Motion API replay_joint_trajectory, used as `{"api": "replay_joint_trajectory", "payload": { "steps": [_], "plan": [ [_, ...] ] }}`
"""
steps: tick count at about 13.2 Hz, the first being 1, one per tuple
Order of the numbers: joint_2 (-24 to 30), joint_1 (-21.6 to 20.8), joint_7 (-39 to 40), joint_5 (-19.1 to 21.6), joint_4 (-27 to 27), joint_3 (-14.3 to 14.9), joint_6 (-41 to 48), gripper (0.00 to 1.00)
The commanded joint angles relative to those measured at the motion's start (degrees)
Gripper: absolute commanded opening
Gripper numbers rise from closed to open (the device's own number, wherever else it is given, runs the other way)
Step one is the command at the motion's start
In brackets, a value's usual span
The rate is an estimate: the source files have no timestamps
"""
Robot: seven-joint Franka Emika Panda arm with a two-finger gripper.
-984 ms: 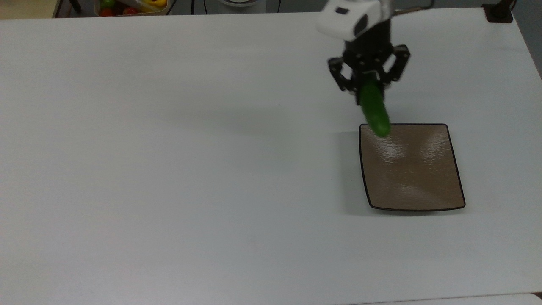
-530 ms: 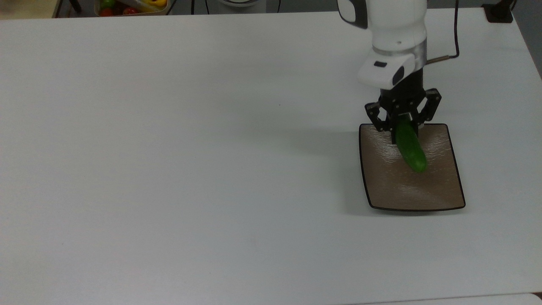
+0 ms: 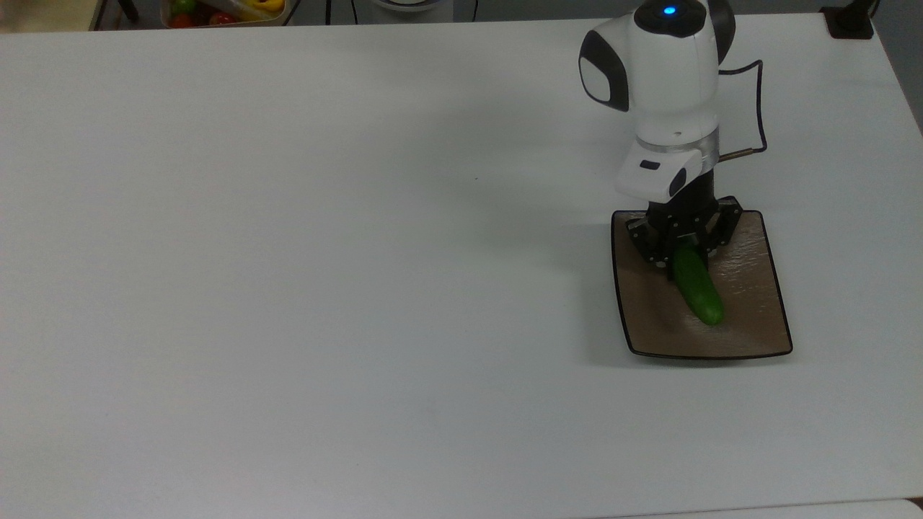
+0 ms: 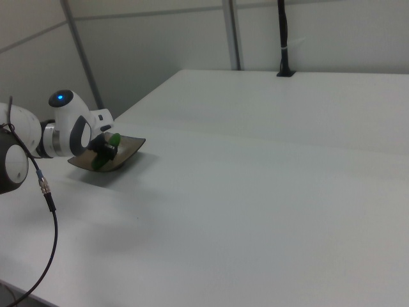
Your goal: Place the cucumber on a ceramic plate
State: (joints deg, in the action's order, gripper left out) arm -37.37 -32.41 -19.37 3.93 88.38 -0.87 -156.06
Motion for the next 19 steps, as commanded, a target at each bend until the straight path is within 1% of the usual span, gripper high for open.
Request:
{"api": "replay_joint_trajectory", "payload": {
  "steps": [1, 3, 4, 5, 8, 9, 10, 11, 12, 14, 19],
  "plan": [
    [-1.7, 0.0, -1.3, -0.9, -1.7, 0.3, -1.9, 0.41],
    [-1.7, -0.1, -1.5, -0.9, -1.7, 0.3, -1.9, 0.58],
    [-1.7, -0.1, -1.7, -1.0, -1.7, 0.3, -1.9, 0.73],
    [-1.7, -0.2, -1.7, -1.0, -1.7, 0.3, -1.9, 0.76],
    [-0.8, 0.0, -1.8, -1.0, -1.7, 0.3, -1.9, 0.77],
    [0.8, -0.2, -1.9, -1.0, -1.5, 0.3, -1.7, 0.83],
    [2.3, -0.1, -1.8, -1.1, -1.5, 0.3, -1.5, 0.94],
    [3.9, 0.0, -1.7, -1.1, -1.3, 0.3, -1.3, 1.0],
    [5.6, 0.2, -1.8, -0.9, -0.9, 0.3, -0.8, 1.0],
    [9.4, 1.7, -1.7, -0.9, 1.4, 0.3, 0.7, 1.0],
    [20.1, 7.3, -1.7, -1.0, 1.8, 0.8, 19.9, 1.0]
  ]
}}
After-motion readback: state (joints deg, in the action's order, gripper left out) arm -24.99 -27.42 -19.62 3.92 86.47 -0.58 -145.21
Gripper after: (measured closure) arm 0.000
